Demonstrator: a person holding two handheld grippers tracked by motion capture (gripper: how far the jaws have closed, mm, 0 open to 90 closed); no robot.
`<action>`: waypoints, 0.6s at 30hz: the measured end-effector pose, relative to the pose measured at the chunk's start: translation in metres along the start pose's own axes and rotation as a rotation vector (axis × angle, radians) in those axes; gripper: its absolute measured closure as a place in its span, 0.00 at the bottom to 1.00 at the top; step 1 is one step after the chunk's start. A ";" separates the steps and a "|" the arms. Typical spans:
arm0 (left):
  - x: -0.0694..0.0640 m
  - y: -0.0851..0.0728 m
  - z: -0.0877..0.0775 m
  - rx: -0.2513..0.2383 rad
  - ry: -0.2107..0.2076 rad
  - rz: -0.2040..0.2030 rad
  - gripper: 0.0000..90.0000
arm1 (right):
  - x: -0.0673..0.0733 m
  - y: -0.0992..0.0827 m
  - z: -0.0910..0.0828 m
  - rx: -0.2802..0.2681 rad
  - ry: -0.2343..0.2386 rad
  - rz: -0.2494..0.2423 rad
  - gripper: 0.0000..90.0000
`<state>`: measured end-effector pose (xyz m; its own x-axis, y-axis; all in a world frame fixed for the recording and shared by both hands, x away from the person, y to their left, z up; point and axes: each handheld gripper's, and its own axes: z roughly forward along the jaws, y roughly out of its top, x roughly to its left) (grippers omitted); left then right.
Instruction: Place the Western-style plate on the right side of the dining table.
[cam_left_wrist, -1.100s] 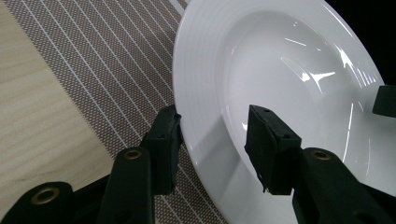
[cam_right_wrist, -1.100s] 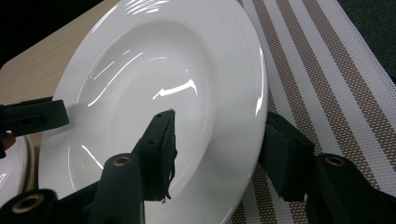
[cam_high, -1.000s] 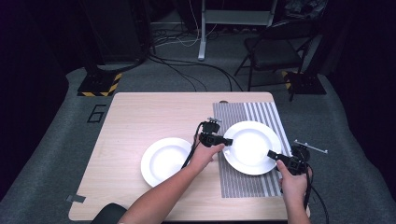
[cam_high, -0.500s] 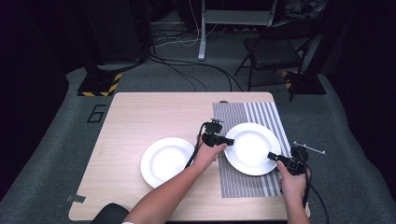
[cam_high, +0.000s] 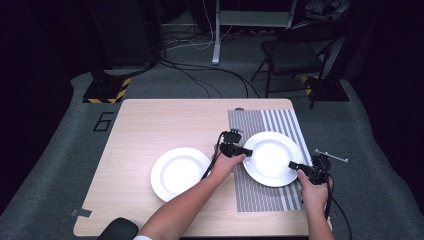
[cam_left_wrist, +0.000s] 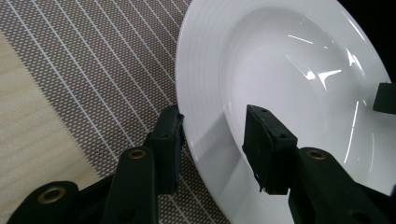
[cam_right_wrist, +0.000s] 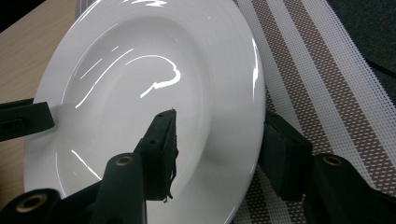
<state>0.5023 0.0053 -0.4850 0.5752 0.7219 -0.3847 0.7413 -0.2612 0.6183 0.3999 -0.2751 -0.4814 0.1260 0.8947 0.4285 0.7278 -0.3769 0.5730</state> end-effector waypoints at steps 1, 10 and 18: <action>0.000 0.000 0.001 -0.002 0.005 0.001 0.64 | 0.000 0.000 0.001 0.001 -0.005 -0.002 0.55; 0.002 0.002 0.007 -0.011 0.001 -0.015 0.64 | -0.002 0.001 0.009 0.005 -0.025 -0.003 0.55; 0.003 0.004 0.013 0.001 -0.005 -0.010 0.64 | -0.004 0.002 0.012 0.004 -0.049 -0.014 0.55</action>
<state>0.5116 -0.0015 -0.4929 0.5691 0.7216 -0.3943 0.7475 -0.2540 0.6138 0.4093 -0.2763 -0.4905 0.1485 0.9108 0.3852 0.7324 -0.3630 0.5761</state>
